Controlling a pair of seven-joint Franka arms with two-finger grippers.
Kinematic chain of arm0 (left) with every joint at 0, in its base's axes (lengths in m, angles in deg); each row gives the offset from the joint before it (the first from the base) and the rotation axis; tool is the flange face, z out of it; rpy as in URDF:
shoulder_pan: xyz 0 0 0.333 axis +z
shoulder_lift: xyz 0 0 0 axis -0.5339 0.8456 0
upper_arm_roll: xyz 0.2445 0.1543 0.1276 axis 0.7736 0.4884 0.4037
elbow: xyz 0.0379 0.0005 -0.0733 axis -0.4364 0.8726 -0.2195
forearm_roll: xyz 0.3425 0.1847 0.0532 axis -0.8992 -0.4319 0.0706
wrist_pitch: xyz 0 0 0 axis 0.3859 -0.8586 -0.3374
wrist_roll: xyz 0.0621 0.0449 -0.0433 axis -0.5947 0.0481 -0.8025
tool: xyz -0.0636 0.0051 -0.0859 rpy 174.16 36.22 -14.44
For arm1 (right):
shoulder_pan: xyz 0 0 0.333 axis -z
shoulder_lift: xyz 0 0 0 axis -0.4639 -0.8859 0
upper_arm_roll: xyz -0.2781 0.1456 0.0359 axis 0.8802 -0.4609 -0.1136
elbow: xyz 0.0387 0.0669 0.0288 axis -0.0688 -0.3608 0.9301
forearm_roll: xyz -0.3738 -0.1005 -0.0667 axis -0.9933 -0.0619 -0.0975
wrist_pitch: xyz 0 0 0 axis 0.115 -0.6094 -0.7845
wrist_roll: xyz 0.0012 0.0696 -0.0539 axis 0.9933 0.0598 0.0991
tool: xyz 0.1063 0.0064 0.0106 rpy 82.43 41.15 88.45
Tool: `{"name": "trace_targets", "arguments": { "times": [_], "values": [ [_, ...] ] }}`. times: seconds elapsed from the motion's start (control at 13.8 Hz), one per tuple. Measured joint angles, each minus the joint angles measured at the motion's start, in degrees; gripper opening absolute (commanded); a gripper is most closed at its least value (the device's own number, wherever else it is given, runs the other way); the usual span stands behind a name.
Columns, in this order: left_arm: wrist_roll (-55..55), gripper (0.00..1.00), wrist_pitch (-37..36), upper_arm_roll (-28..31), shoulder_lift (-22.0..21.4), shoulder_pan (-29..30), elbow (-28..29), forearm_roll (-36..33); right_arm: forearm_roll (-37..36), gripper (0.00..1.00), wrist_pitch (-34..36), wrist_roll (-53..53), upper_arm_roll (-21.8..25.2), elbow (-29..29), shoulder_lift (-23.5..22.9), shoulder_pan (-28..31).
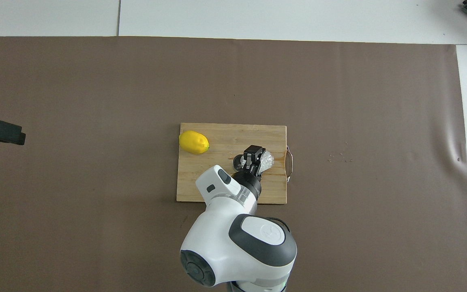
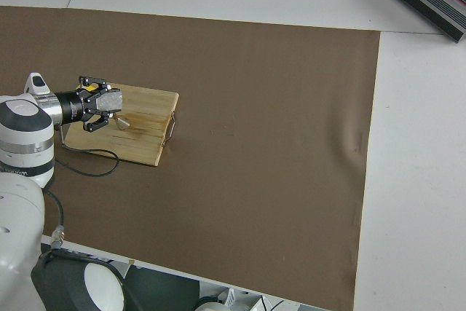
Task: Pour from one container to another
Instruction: 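Tilt the white cup with the right gripper to pour into the metal cup, then turn the white cup upright and carry it back with the right gripper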
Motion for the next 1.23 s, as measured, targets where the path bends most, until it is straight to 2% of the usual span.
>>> {"name": "trace_targets", "arguments": {
  "times": [0.72, 1.23],
  "values": [
    [0.0, 1.0, 0.0, 0.0, 0.0, 0.0, 0.0, 0.0, -0.1, 0.28, 0.0, 1.1, 0.2, 0.4, -0.1, 0.8],
    [0.0, 1.0, 0.0, -0.1, 0.0, 0.0, 0.0, 0.0, 5.2, 0.28, -0.6, 1.4, 0.2, 0.7, 1.2, 1.7]
  ]
}}
